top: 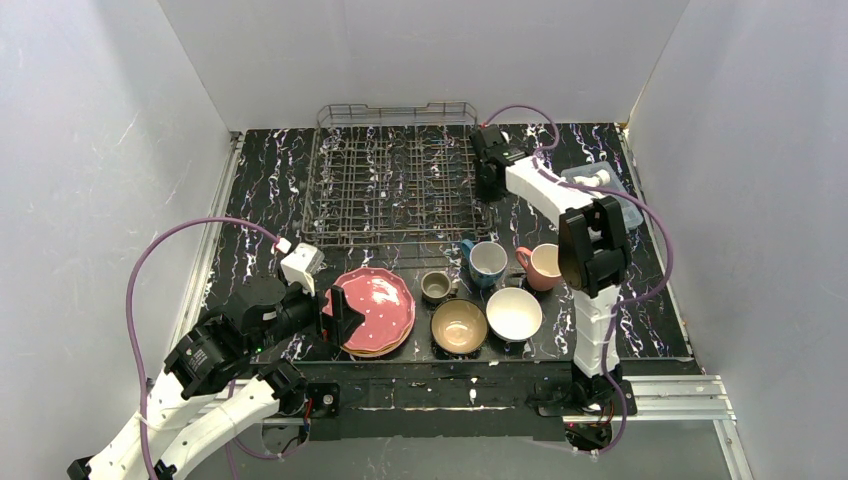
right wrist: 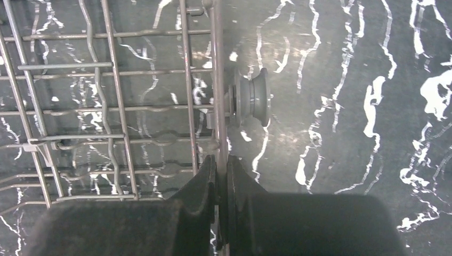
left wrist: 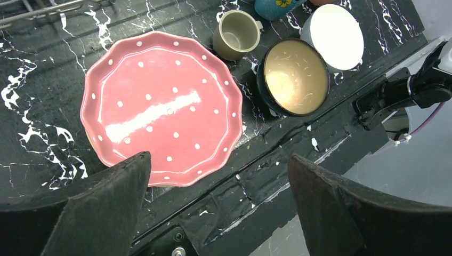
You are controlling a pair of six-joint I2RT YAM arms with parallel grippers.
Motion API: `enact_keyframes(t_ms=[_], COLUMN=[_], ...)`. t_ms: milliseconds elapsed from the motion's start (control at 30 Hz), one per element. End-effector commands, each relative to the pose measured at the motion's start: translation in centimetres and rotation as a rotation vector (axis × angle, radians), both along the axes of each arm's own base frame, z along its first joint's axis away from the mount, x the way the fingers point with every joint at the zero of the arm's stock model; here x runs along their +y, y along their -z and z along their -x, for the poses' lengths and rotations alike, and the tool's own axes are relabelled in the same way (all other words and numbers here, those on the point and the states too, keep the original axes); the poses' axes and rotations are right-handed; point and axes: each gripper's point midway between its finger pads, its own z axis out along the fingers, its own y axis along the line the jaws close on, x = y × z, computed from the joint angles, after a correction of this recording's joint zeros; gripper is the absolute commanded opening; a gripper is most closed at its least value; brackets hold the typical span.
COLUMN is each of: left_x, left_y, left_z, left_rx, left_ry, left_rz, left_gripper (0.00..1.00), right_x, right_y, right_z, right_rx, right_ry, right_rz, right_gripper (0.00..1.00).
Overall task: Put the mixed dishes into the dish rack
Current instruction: Move the dish rack to the center of the board.
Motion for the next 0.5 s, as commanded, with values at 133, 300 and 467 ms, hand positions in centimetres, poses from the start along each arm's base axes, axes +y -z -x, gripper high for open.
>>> enact_keyframes(t_ms=[133, 300, 467], left_x=[0.2, 0.1, 0.2], left_y=[0.3, 0.3, 0.3], left_z=[-0.2, -0.2, -0.2], left_rx=[-0.007, -0.005, -0.006], left_ry=[-0.009, -0.007, -0.007], left_rz=[-0.013, -0.013, -0.012], left_gripper=[0.99, 0.99, 0.99], right_x=[-7.3, -8.8, -9.6], right_y=[-4.5, -4.8, -5.0], right_z=[-1.3, -0.9, -0.6], right_rx=[-0.133, -0.127, -0.14], right_ry=[0.152, 0.128, 0.065], right_rz=[0.025, 0.05, 0.069], right_gripper=[0.01, 0.01, 0.01])
